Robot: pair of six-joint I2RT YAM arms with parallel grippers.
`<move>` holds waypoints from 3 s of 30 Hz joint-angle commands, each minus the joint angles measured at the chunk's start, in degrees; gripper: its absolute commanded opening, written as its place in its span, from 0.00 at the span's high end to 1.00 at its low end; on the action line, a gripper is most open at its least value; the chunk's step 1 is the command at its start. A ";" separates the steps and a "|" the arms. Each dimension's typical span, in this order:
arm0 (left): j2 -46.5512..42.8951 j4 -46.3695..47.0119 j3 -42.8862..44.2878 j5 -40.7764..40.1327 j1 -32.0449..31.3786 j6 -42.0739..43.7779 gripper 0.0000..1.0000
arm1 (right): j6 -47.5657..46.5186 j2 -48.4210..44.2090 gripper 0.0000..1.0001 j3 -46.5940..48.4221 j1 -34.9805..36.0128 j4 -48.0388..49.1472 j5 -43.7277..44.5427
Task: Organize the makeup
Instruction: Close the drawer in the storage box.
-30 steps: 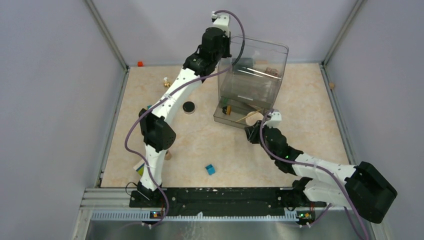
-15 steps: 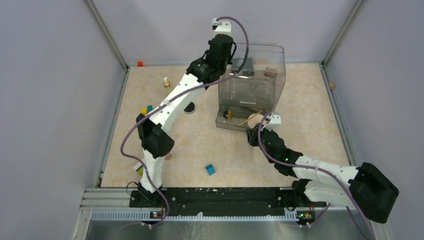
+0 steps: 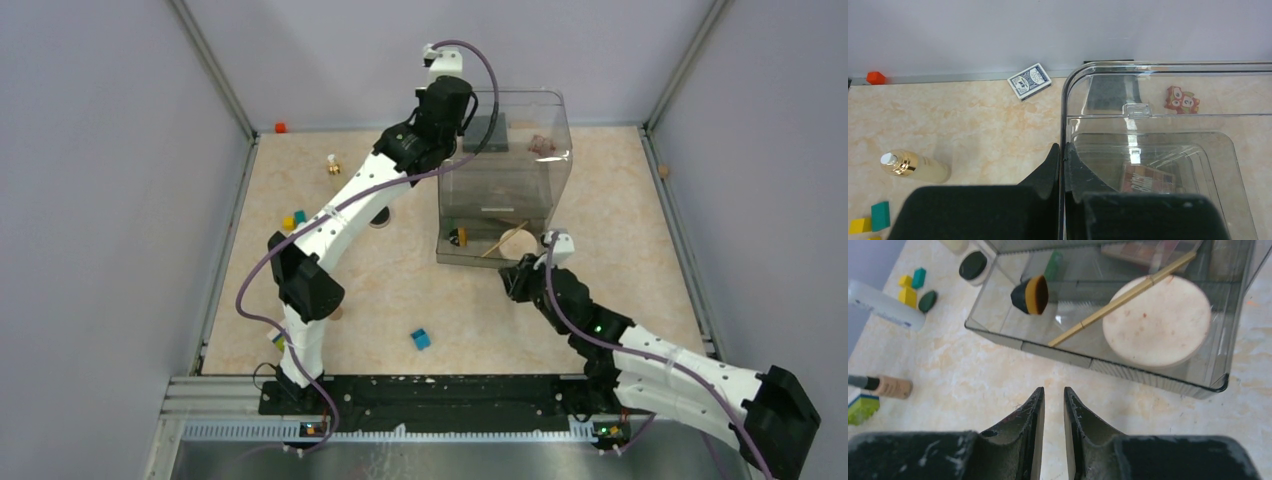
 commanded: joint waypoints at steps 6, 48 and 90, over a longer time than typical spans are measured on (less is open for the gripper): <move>-3.40 -1.89 -0.79 -1.76 -0.83 -0.49 1.00 | 4.88 7.83 0.80 1.11 0.78 -2.45 -2.21; -5.23 0.03 -6.64 4.00 -1.13 1.67 1.00 | -8.66 38.73 0.80 6.52 -9.48 40.83 7.05; -8.60 2.23 -10.71 9.90 -2.17 3.68 1.00 | -2.78 15.72 0.61 0.96 -12.76 24.99 -0.06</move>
